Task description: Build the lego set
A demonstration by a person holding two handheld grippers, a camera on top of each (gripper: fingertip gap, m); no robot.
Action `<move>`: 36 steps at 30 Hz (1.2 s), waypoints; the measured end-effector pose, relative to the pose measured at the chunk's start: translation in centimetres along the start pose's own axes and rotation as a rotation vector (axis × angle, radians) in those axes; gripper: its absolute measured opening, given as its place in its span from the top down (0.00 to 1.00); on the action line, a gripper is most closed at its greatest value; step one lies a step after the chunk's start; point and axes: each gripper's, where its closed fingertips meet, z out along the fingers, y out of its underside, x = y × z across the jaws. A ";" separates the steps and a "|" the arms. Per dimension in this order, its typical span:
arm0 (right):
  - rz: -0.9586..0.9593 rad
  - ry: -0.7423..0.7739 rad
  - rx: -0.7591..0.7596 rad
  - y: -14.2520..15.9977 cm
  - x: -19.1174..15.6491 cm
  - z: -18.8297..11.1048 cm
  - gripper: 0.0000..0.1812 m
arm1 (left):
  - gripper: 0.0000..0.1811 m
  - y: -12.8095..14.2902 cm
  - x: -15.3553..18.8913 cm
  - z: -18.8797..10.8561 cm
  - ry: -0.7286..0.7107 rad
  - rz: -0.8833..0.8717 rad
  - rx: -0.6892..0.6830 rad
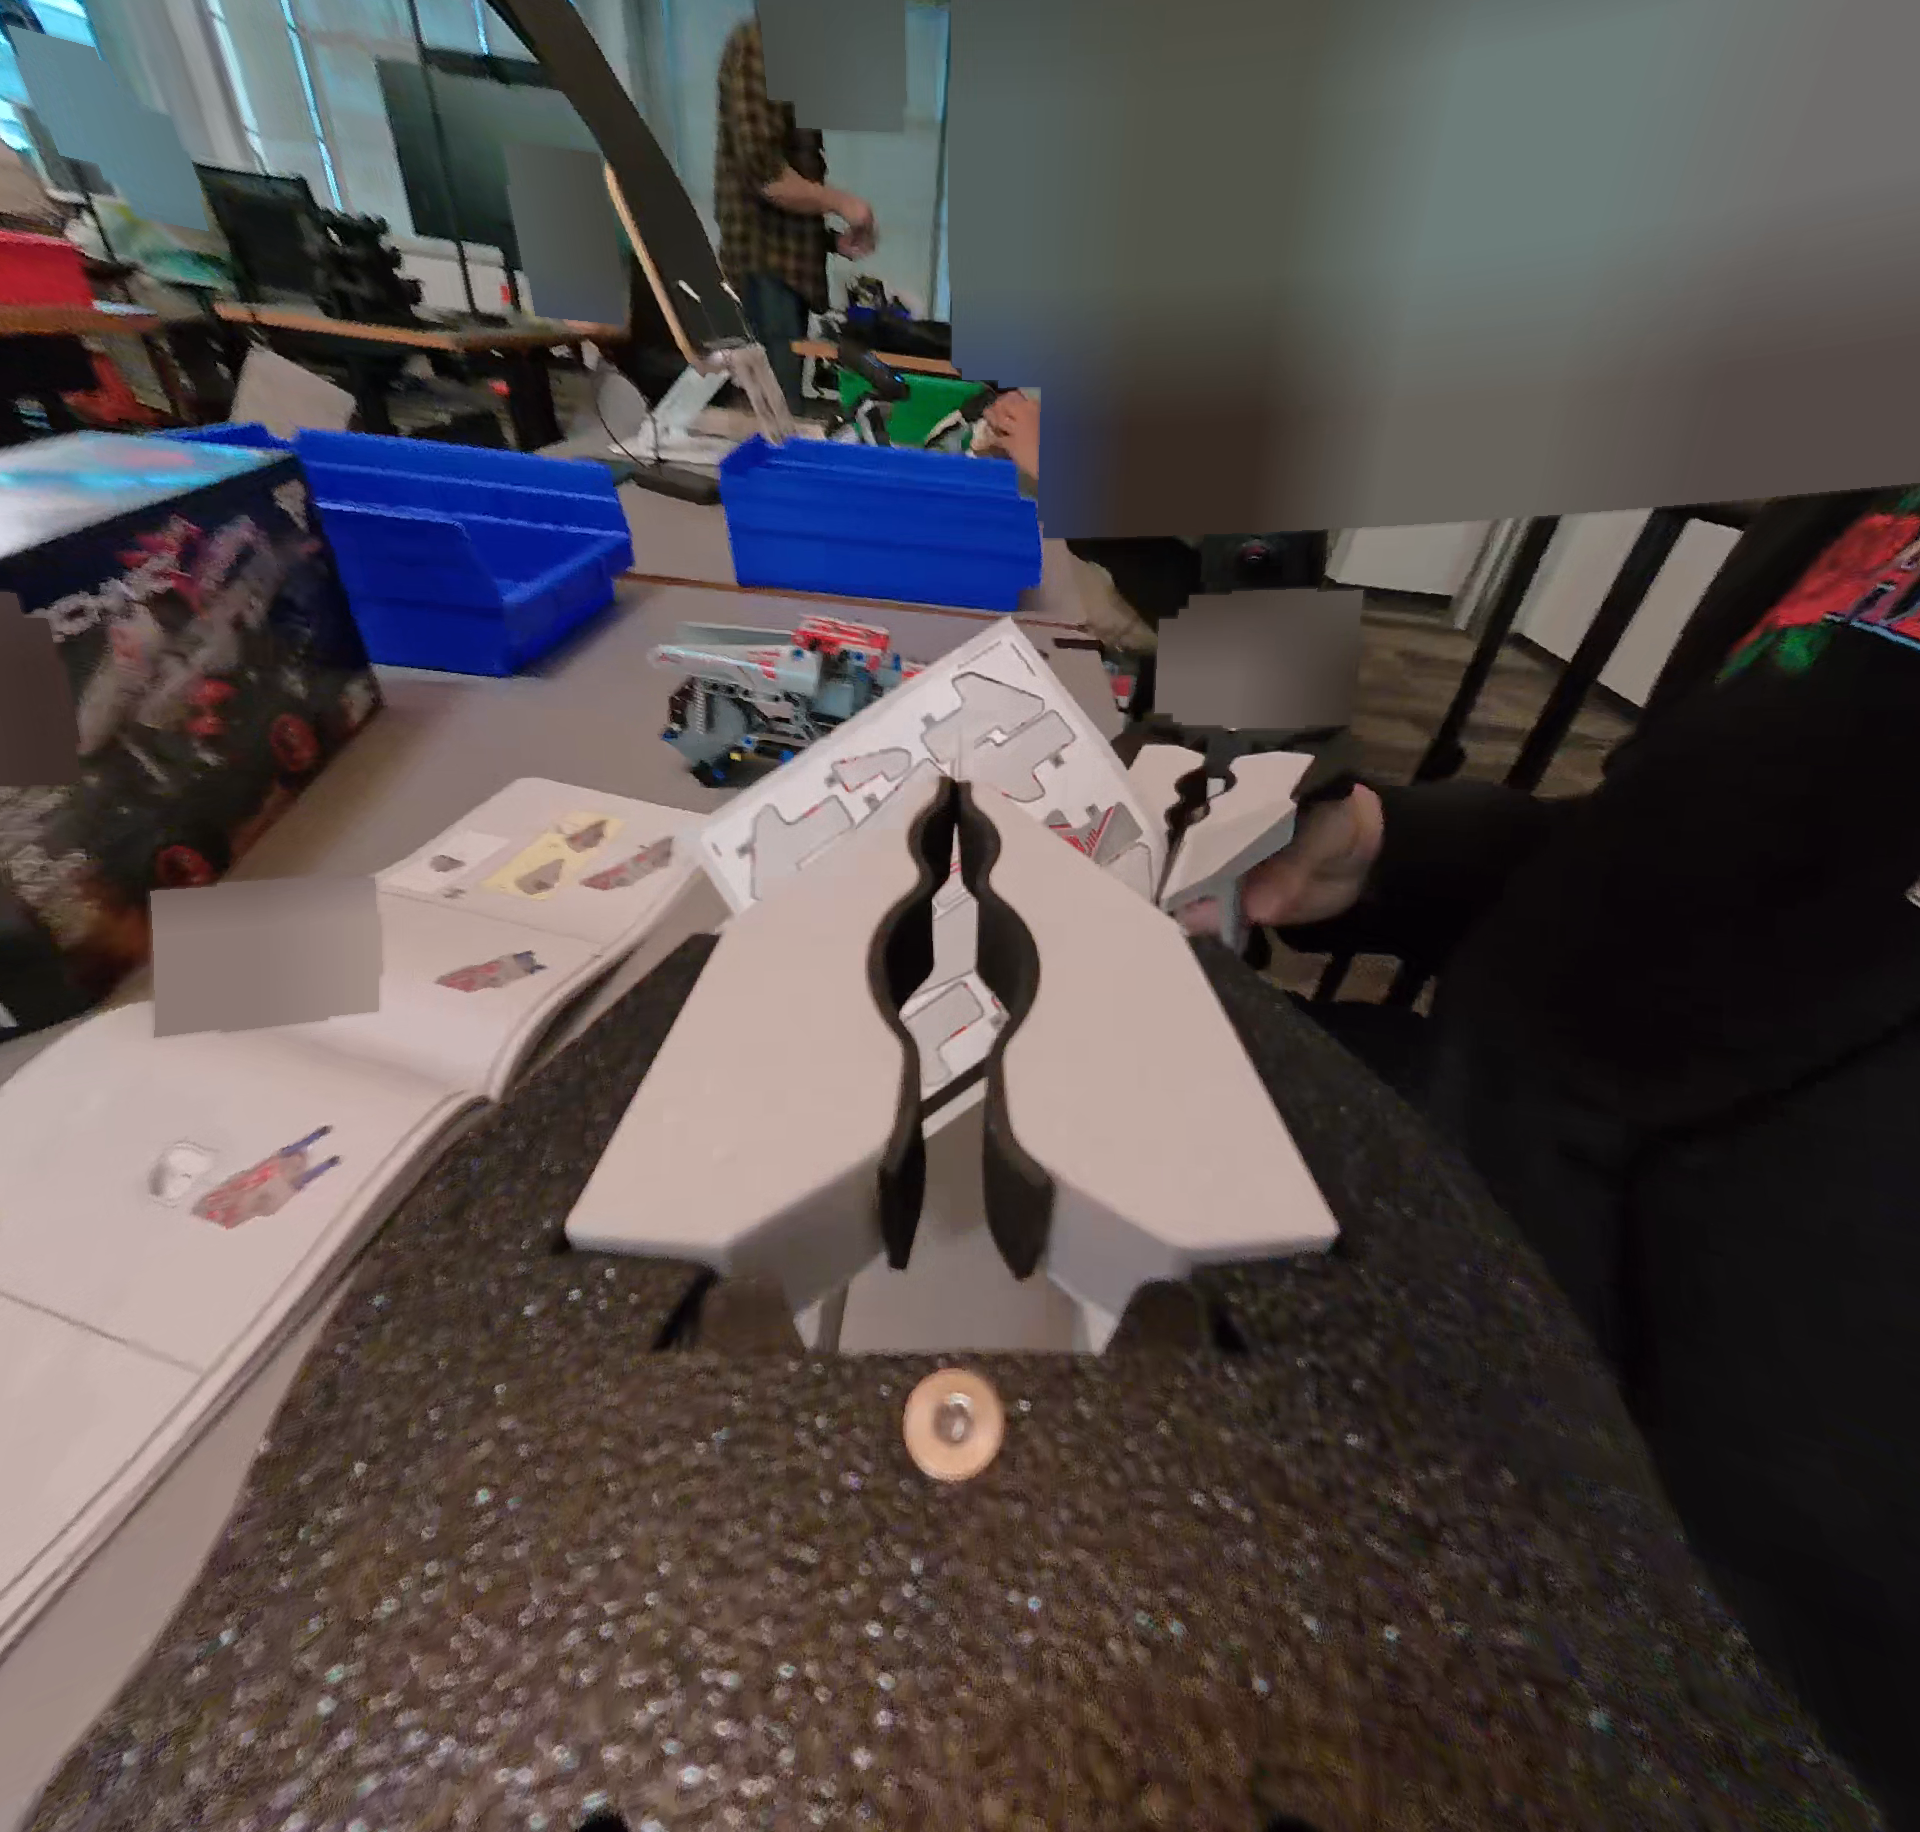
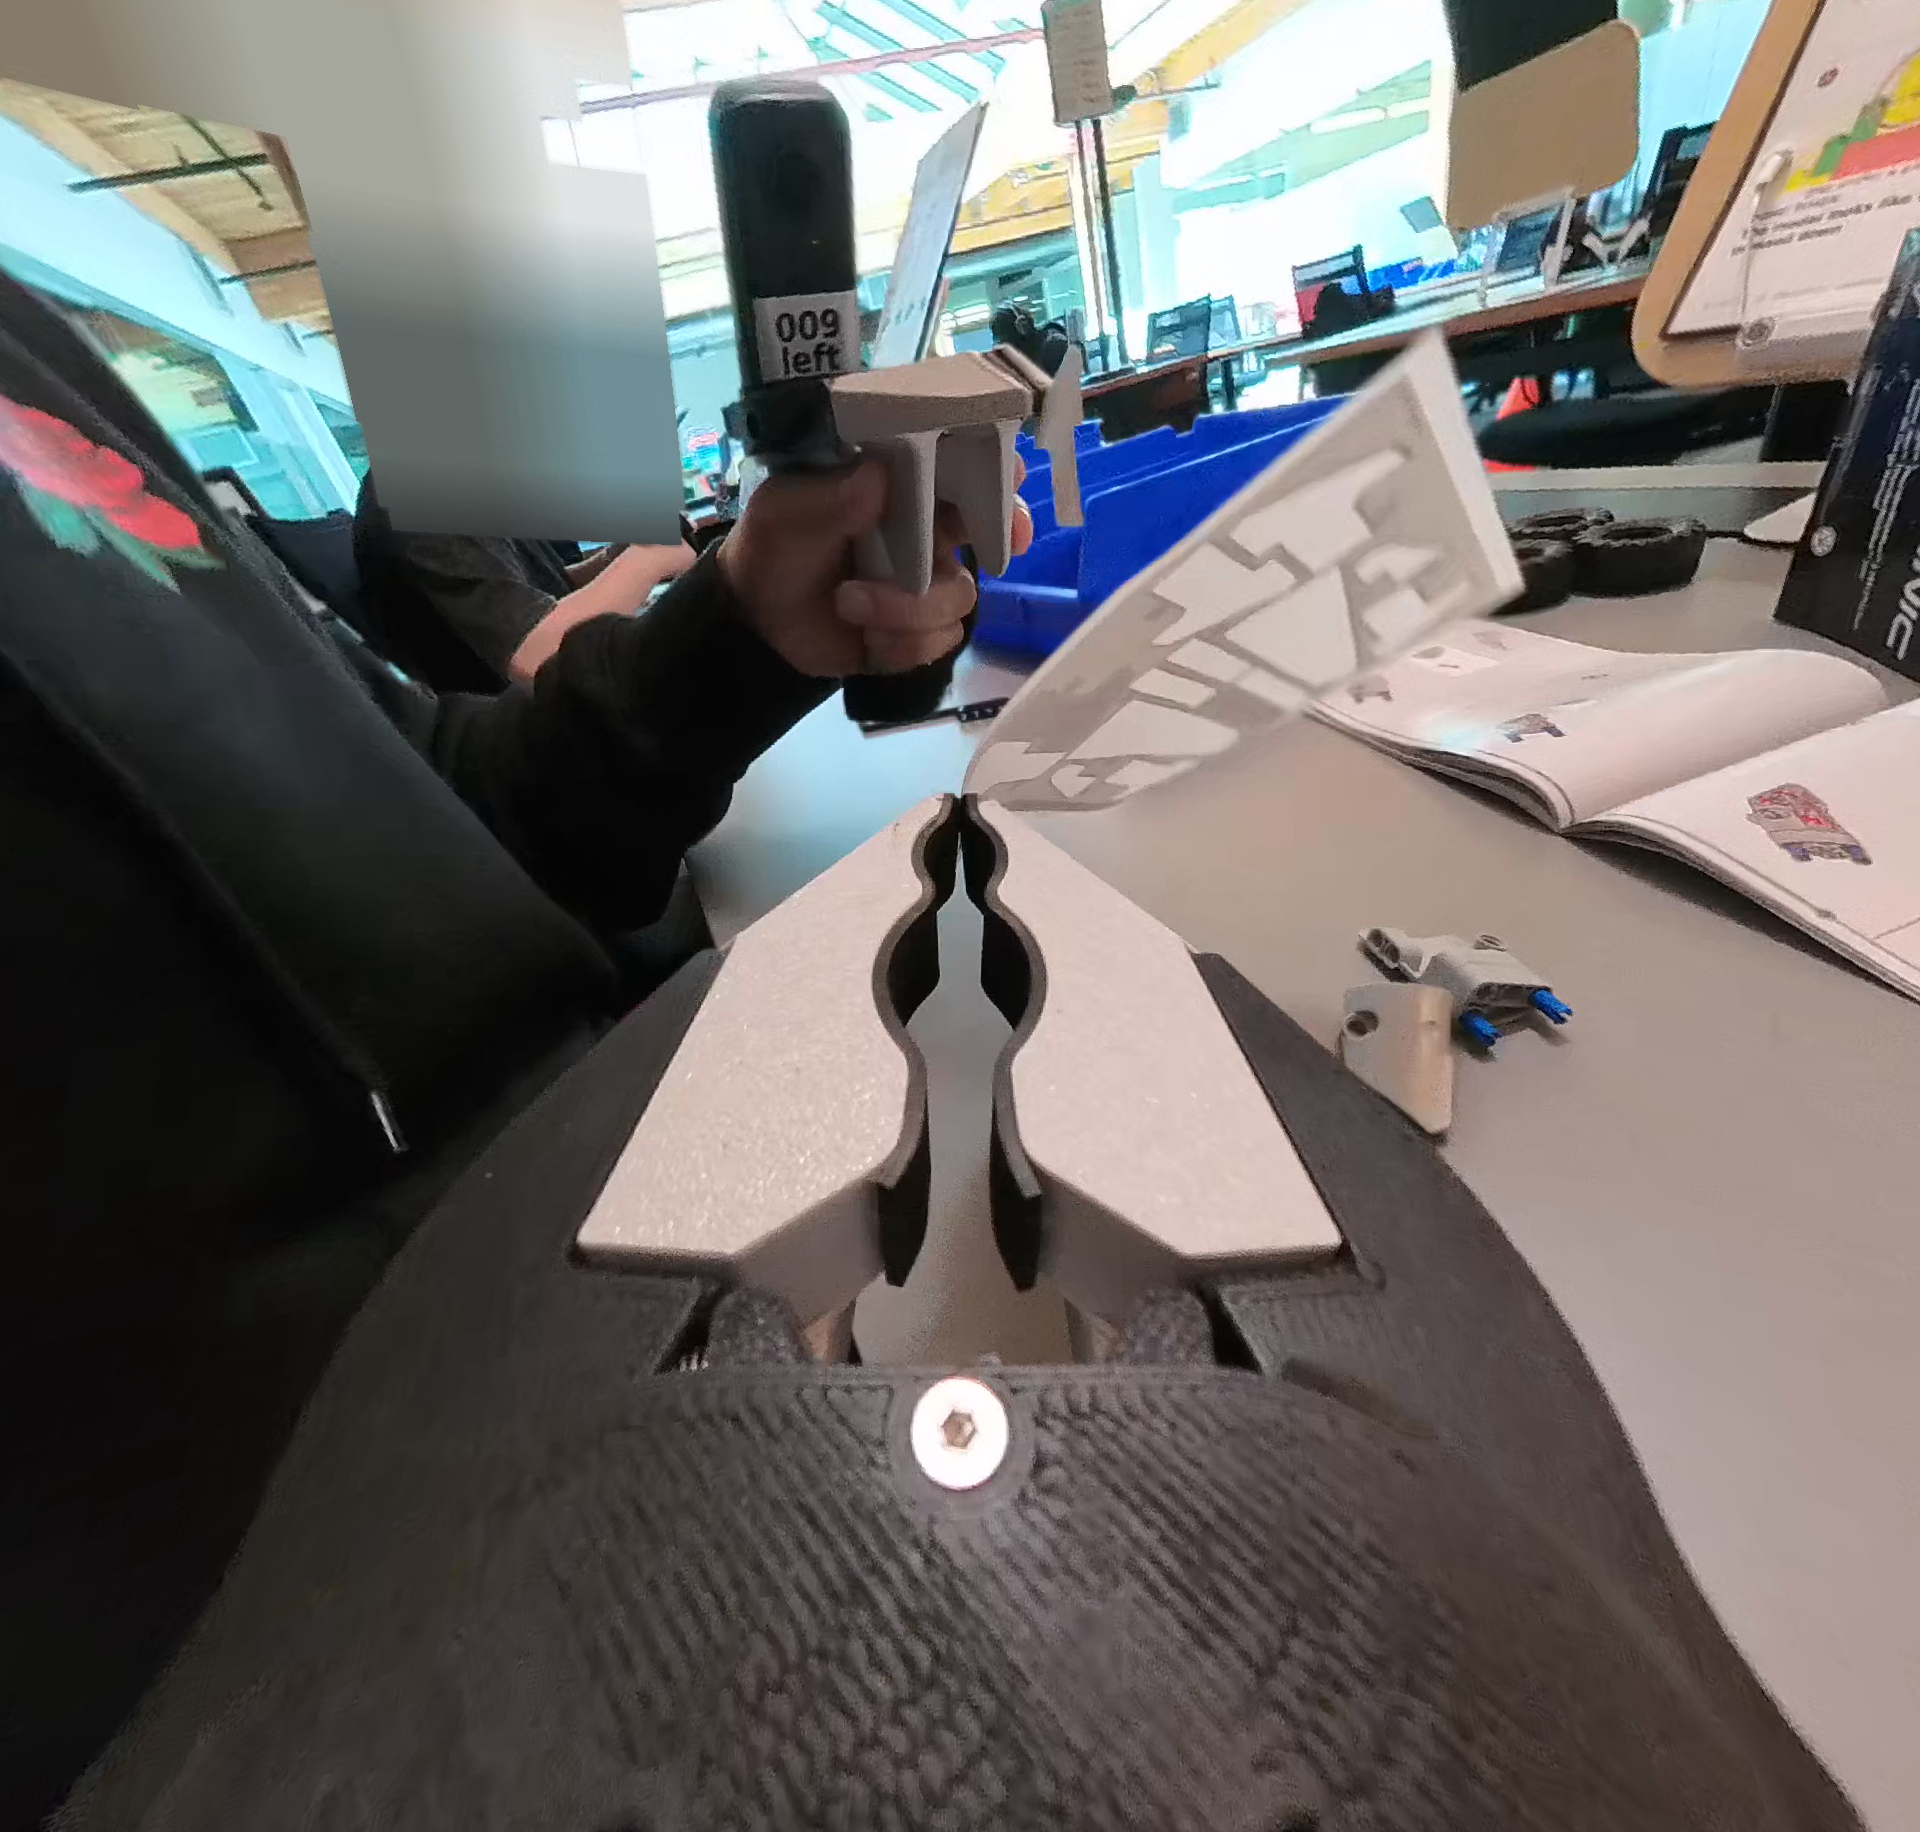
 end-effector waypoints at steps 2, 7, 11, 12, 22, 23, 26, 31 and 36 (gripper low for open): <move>0.019 0.000 -0.009 -1.6 0.0 0.1 1.00 | 1.00 -0.8 -0.8 -0.6 -0.035 0.028 0.021; -0.106 0.056 -0.214 -7.2 2.9 -0.3 1.00 | 1.00 -2.4 -2.4 -1.4 -0.073 0.066 0.090; -0.189 0.048 -0.303 -13.6 8.7 0.9 1.00 | 1.00 -2.1 -2.9 -0.9 -0.025 0.010 0.121; -0.184 0.036 -0.306 -15.2 10.5 1.6 1.00 | 1.00 -1.9 -3.2 -0.9 -0.032 0.008 0.118; 0.039 -0.374 -0.123 -26.5 19.3 10.8 1.00 | 1.00 -0.6 -5.0 -2.0 -0.087 -0.003 0.100; 0.107 -0.346 -0.151 -25.7 21.4 10.9 1.00 | 1.00 -0.3 -5.2 -2.0 -0.096 0.000 0.090; 0.335 -0.212 -0.228 -21.6 27.6 10.2 1.00 | 1.00 0.6 -5.6 -2.0 -0.110 0.000 0.067; 0.566 -0.005 -0.303 -17.2 33.3 9.0 1.00 | 1.00 1.3 -6.1 -1.6 -0.111 -0.007 0.042; 0.589 0.110 -0.478 -13.9 34.3 8.1 1.00 | 1.00 1.5 -6.1 -1.3 -0.098 -0.016 0.041</move>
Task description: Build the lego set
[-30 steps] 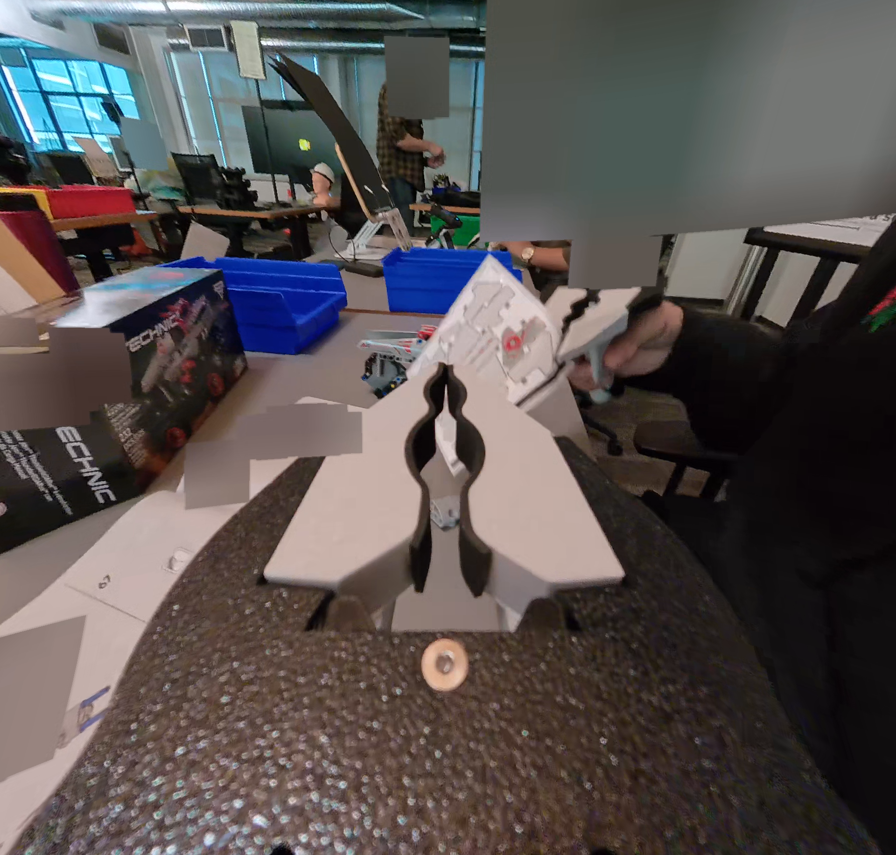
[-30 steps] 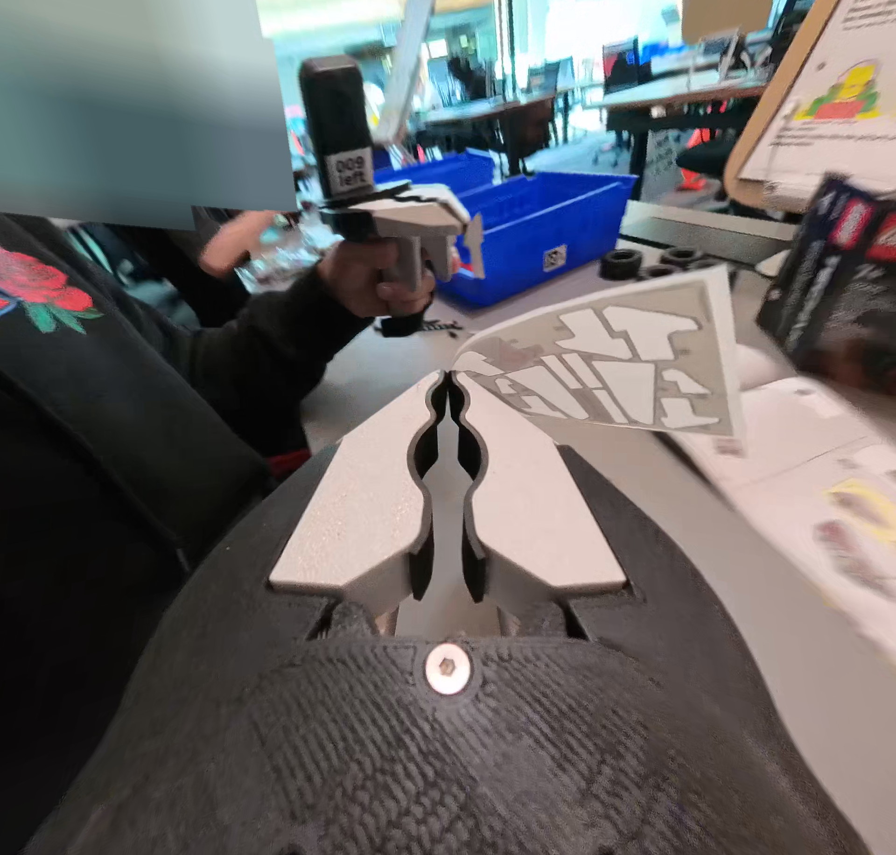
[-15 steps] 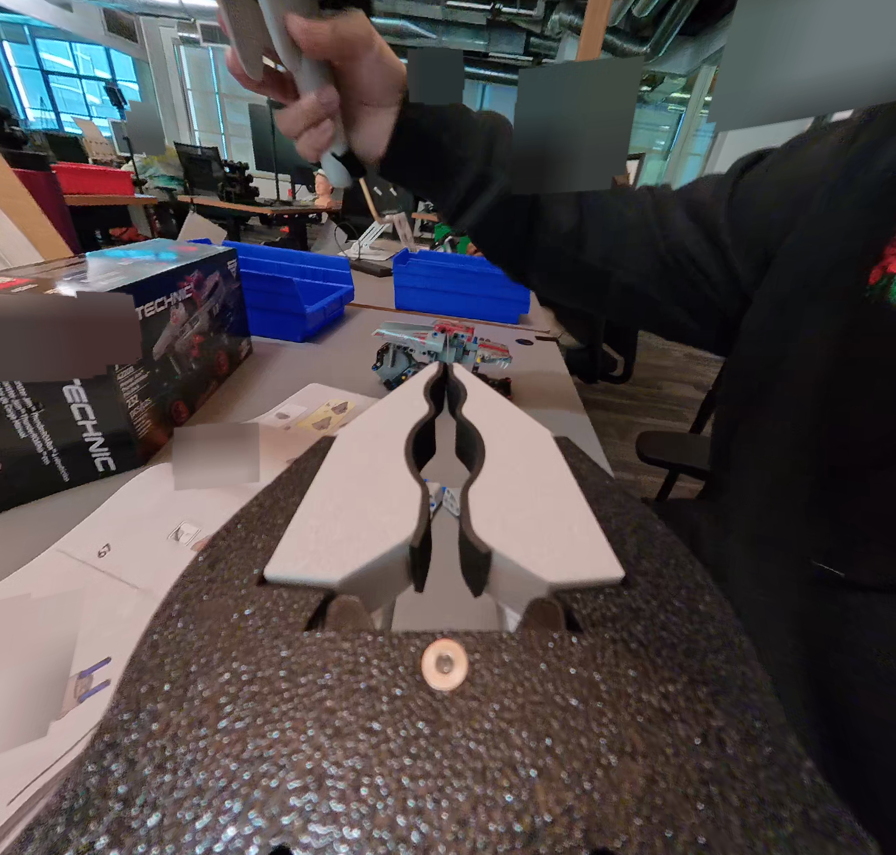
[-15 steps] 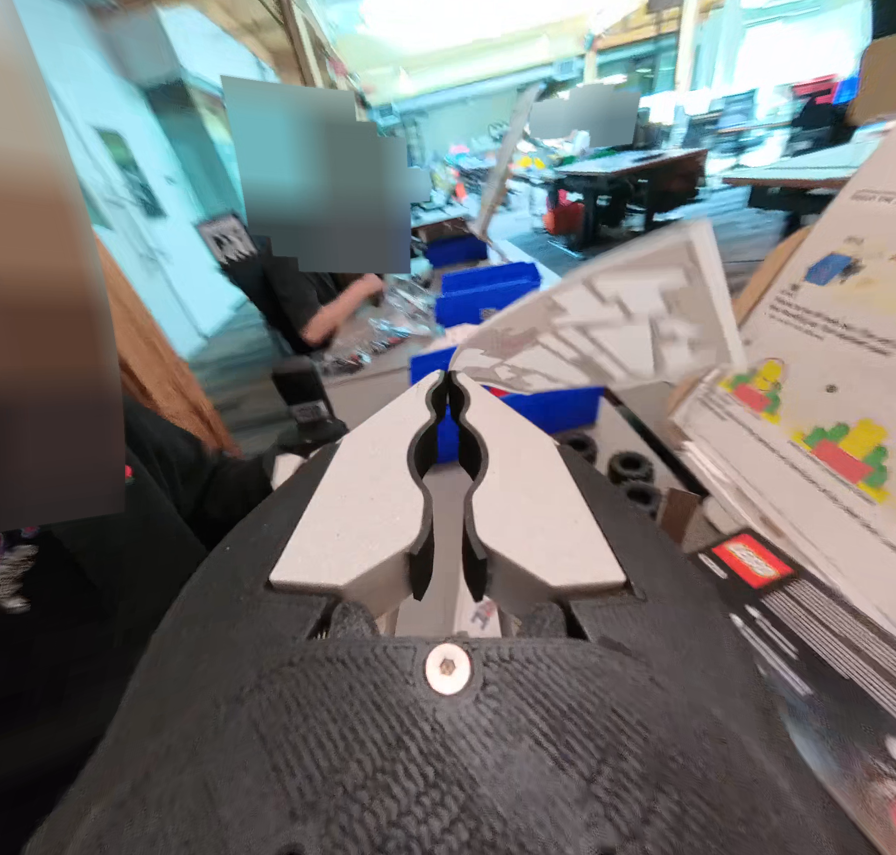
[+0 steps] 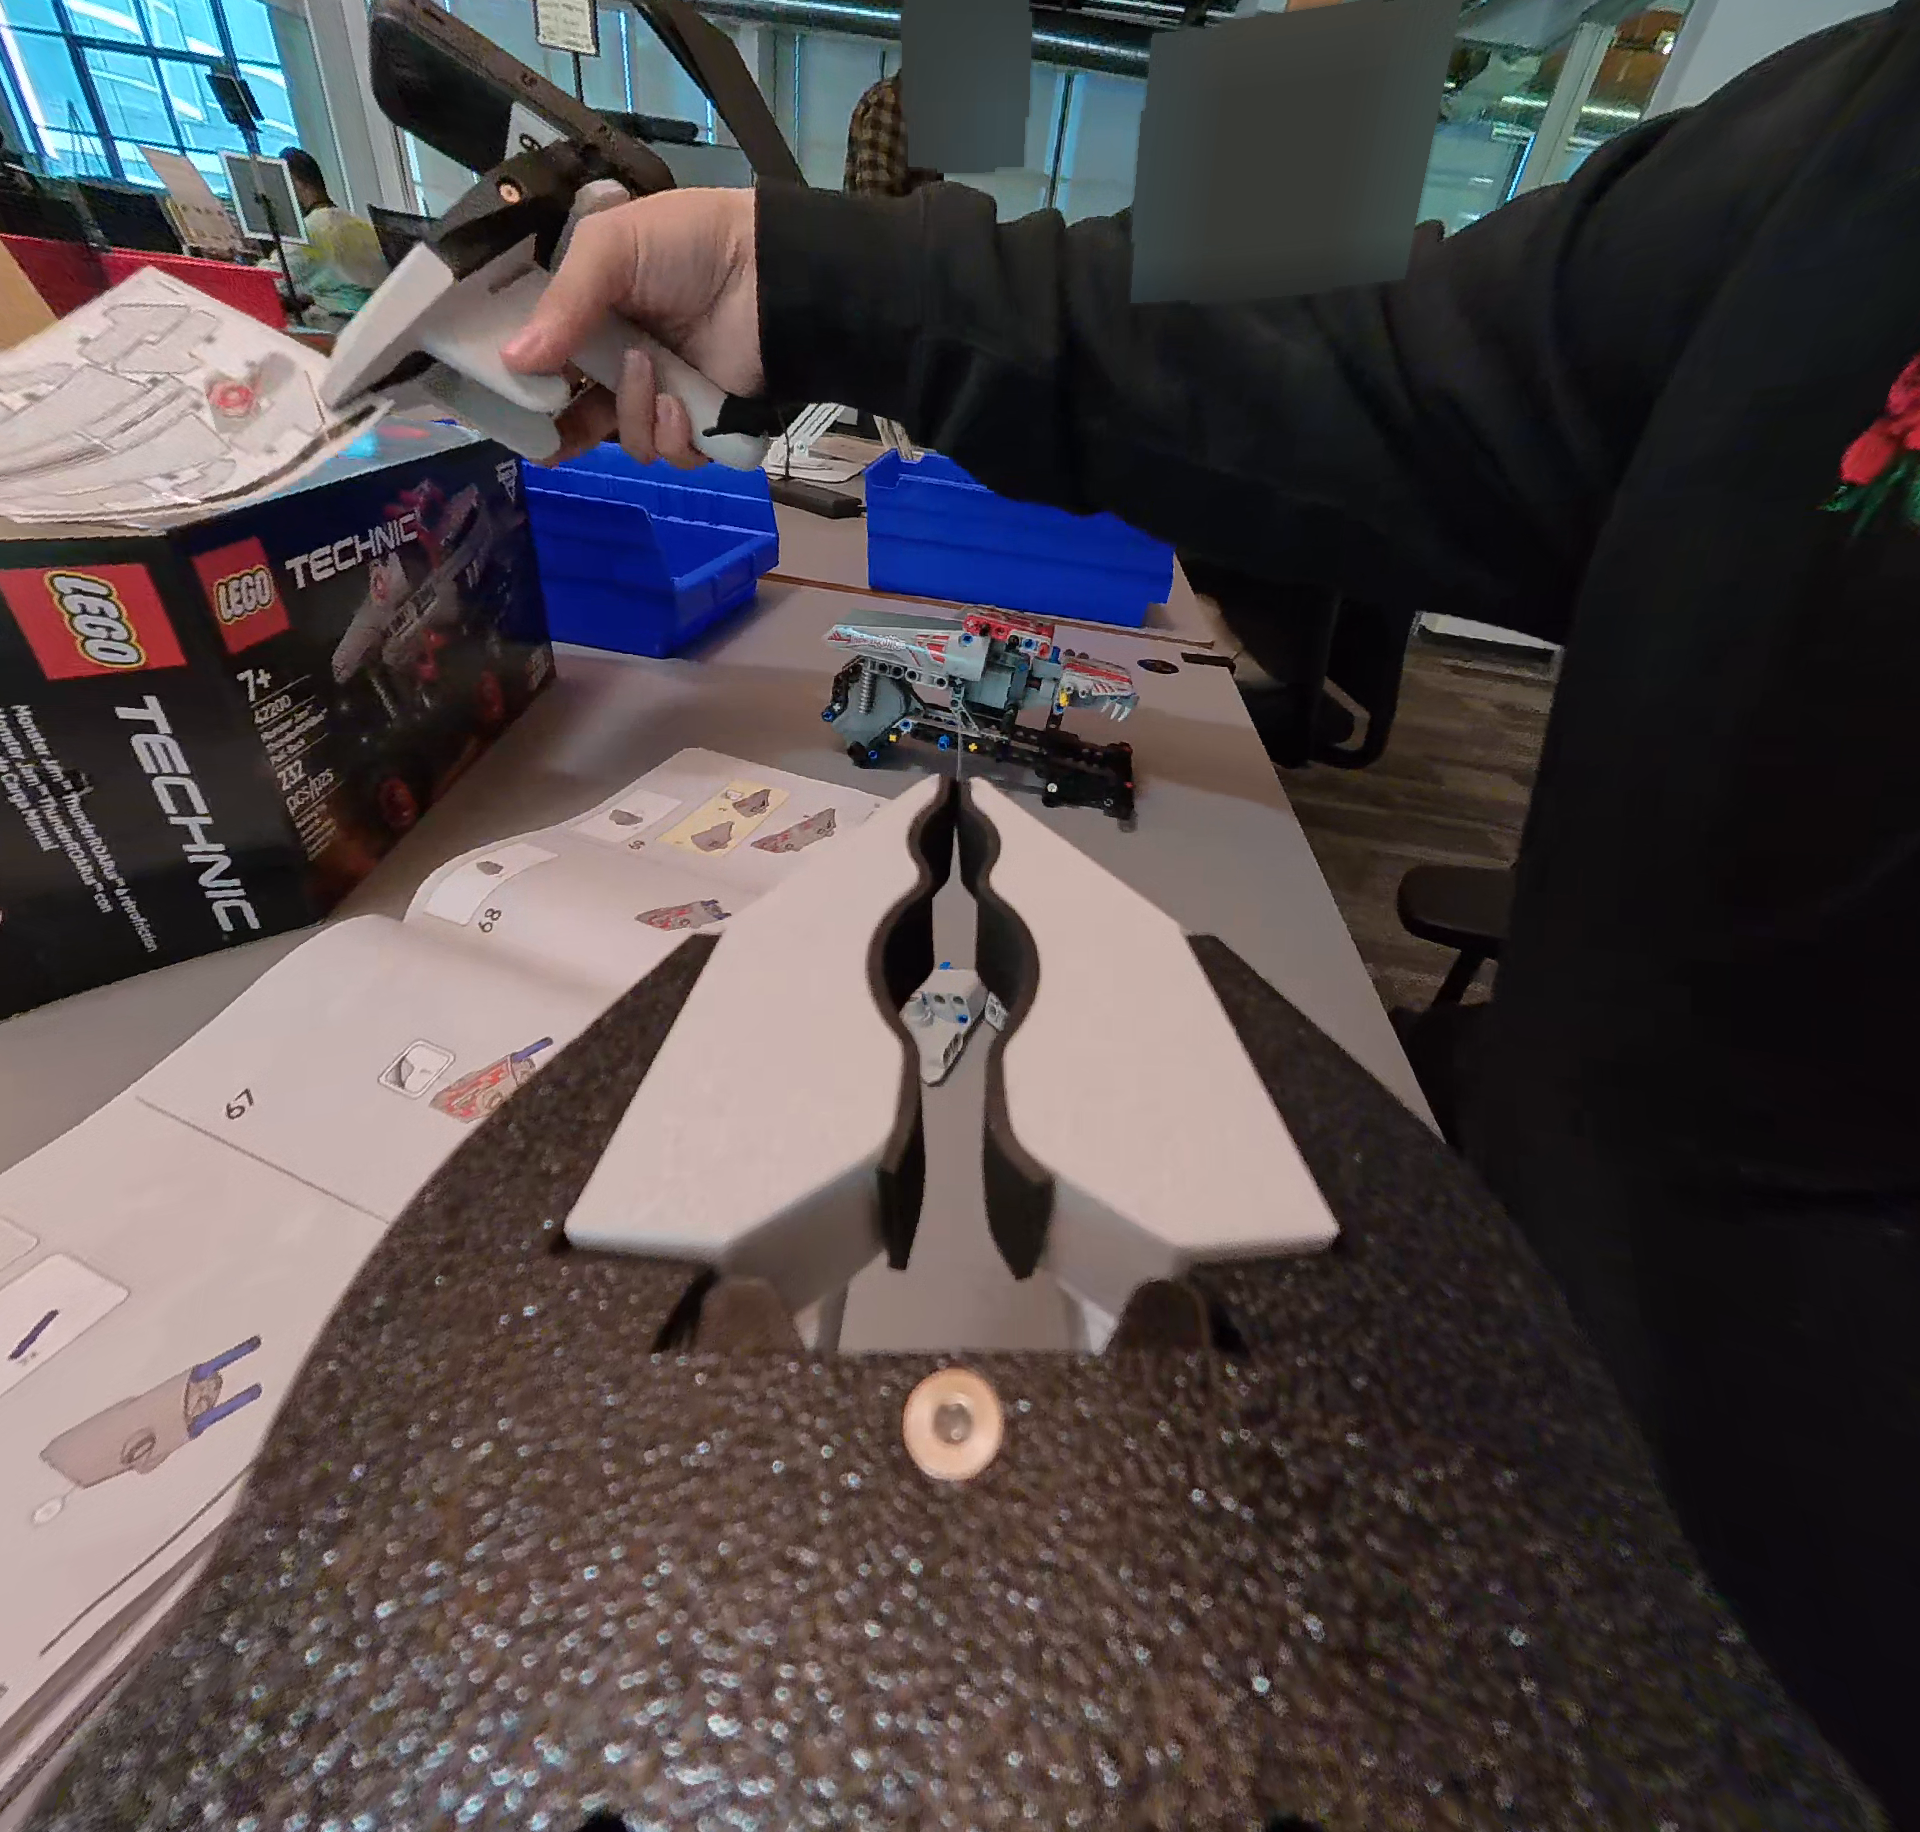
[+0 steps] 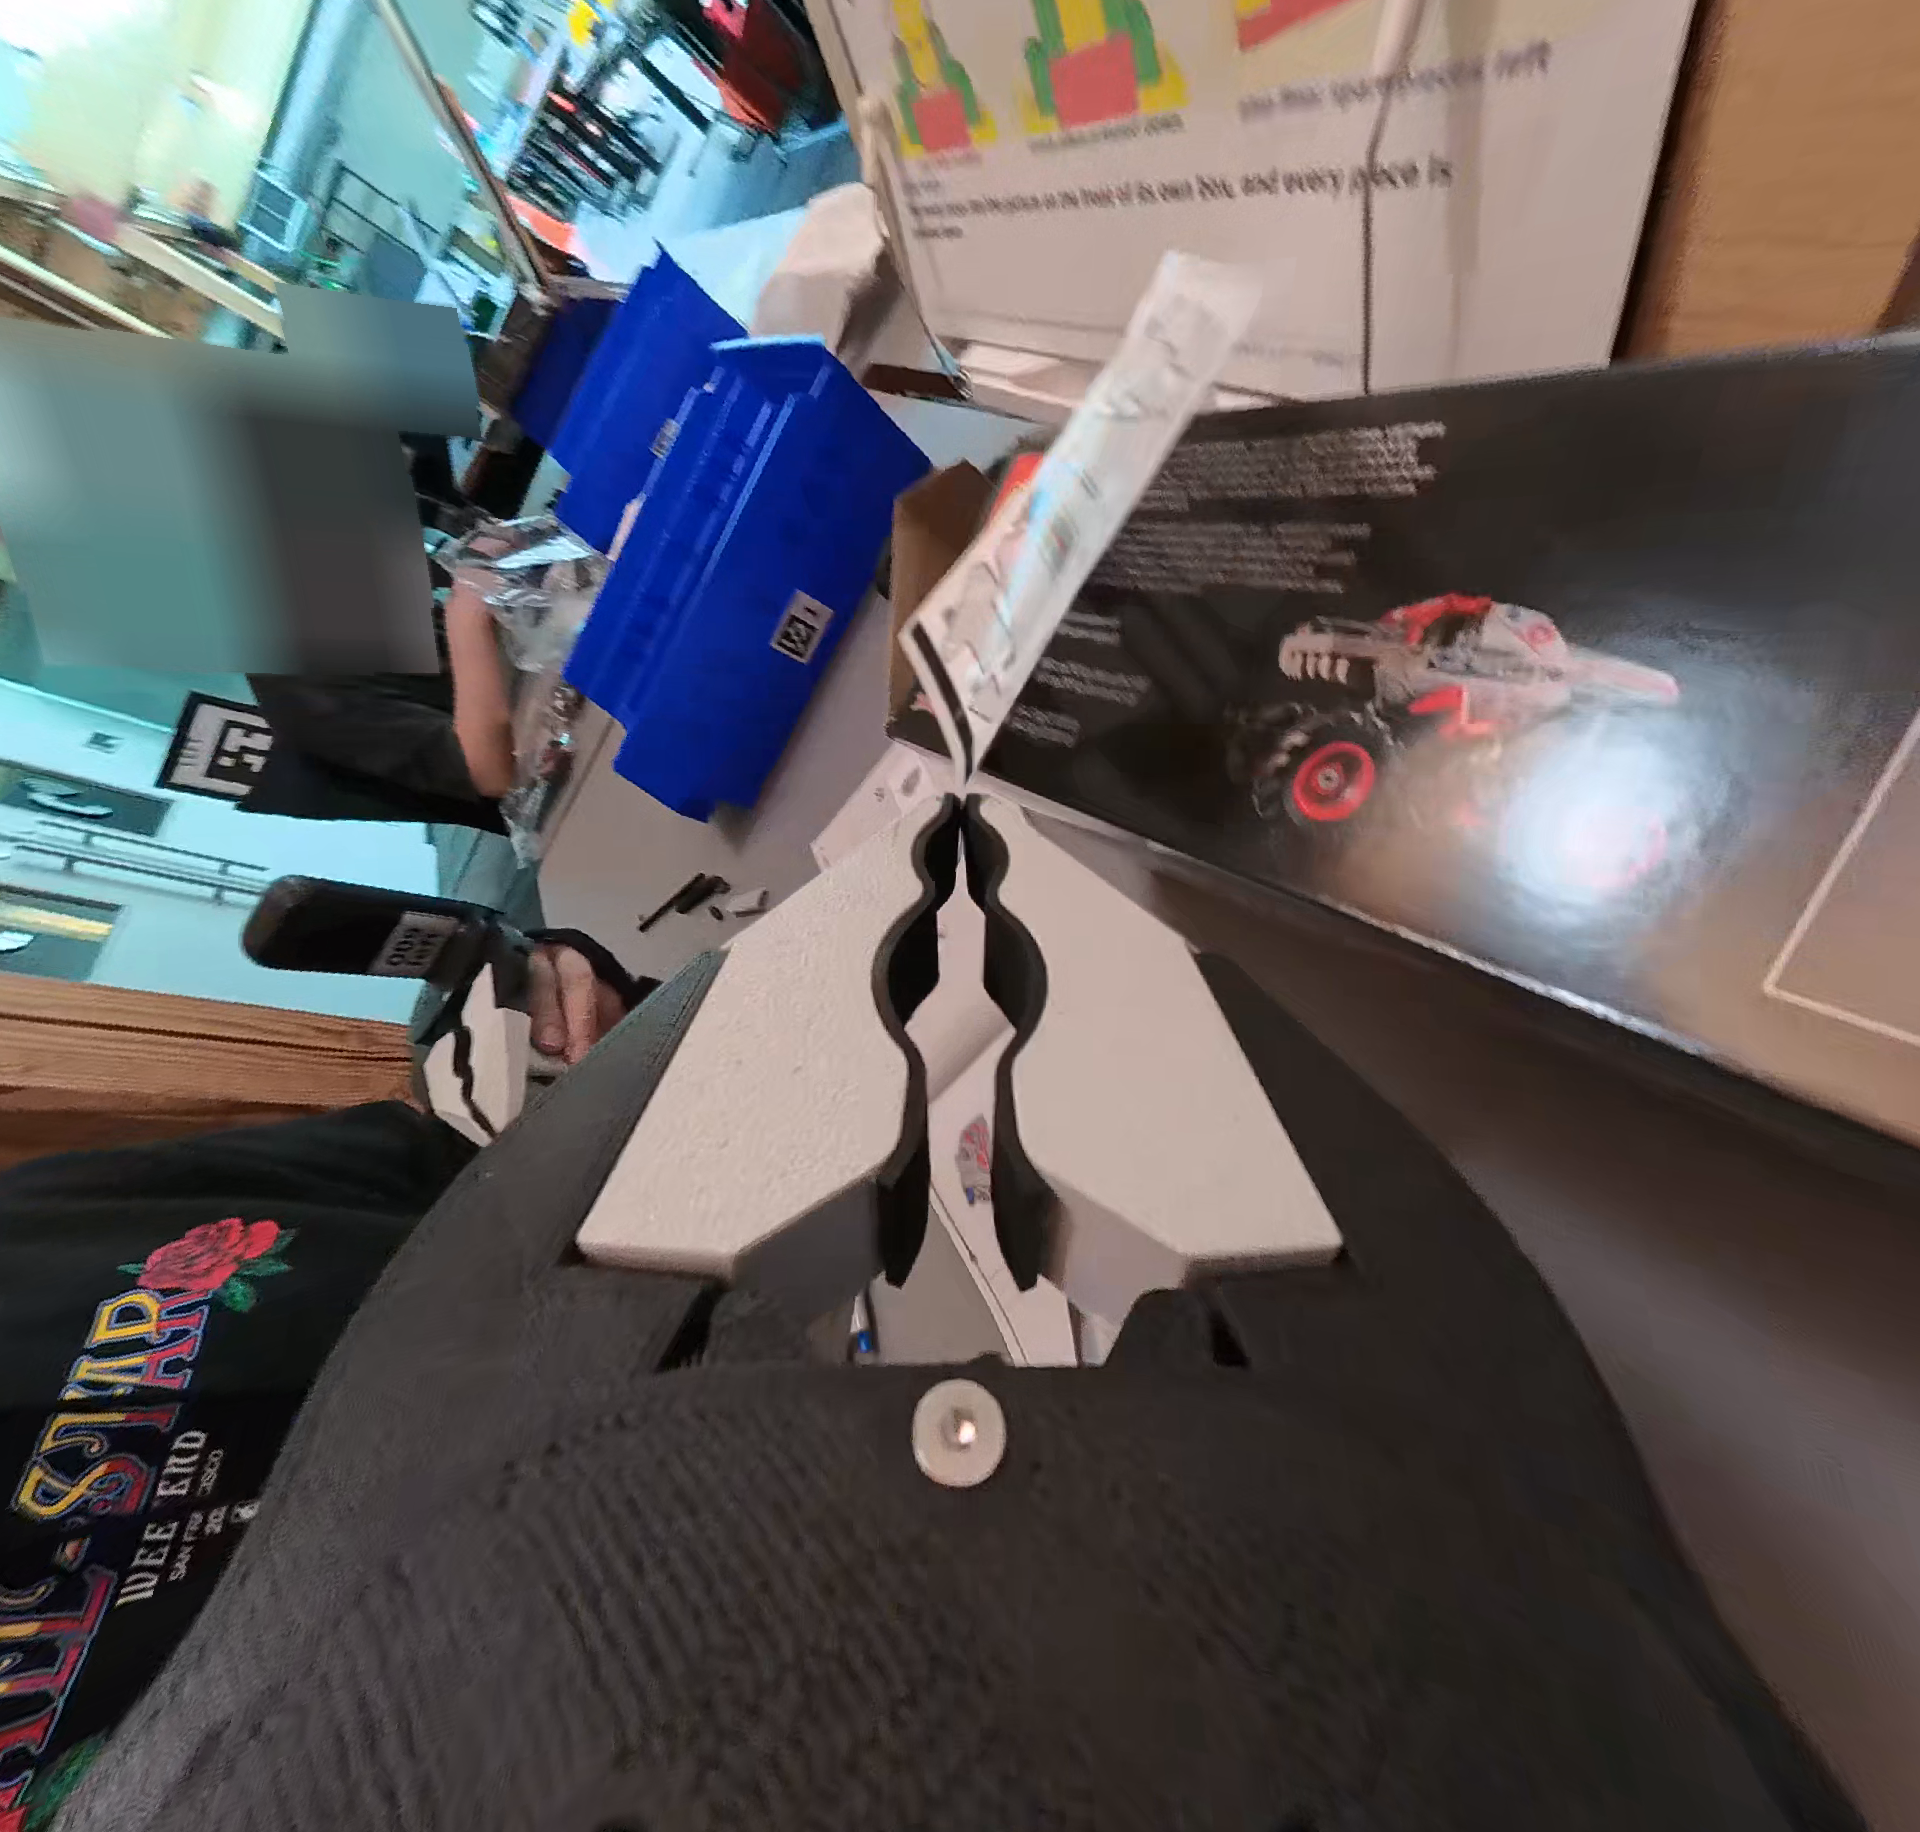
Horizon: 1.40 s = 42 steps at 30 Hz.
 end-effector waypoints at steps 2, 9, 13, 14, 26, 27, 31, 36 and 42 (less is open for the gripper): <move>0.013 0.060 -0.021 0.5 1.0 -0.2 0.94 | 1.00 0.0 -0.1 0.1 -0.008 0.006 -0.001; -0.074 0.372 -0.097 1.8 4.1 -3.1 0.55 | 1.00 0.1 -0.7 1.1 -0.115 0.124 -0.054; -0.207 0.493 -0.034 1.7 1.7 -6.7 0.45 | 1.00 1.4 -0.9 2.3 -0.249 0.433 -0.205; -0.242 0.491 -0.007 2.1 0.2 -7.5 0.45 | 1.00 1.7 -0.9 2.7 -0.291 0.536 -0.246; -0.184 0.019 0.305 22.9 -16.9 -2.9 0.66 | 1.00 1.7 2.1 7.0 -0.649 1.494 -0.344; -0.111 -0.021 0.342 23.7 -16.7 -2.5 0.68 | 1.00 1.6 2.7 7.3 -0.656 1.550 -0.328; 0.174 -0.248 0.512 24.5 -15.9 -2.6 0.86 | 1.00 1.5 4.6 7.7 -0.668 1.704 -0.277; 0.328 -0.326 0.548 25.6 -14.8 -1.8 0.90 | 1.00 2.1 5.8 8.2 -0.651 1.798 -0.272; 0.351 -0.350 0.552 26.1 -14.8 -1.6 0.95 | 1.00 2.6 6.2 8.5 -0.627 1.834 -0.285</move>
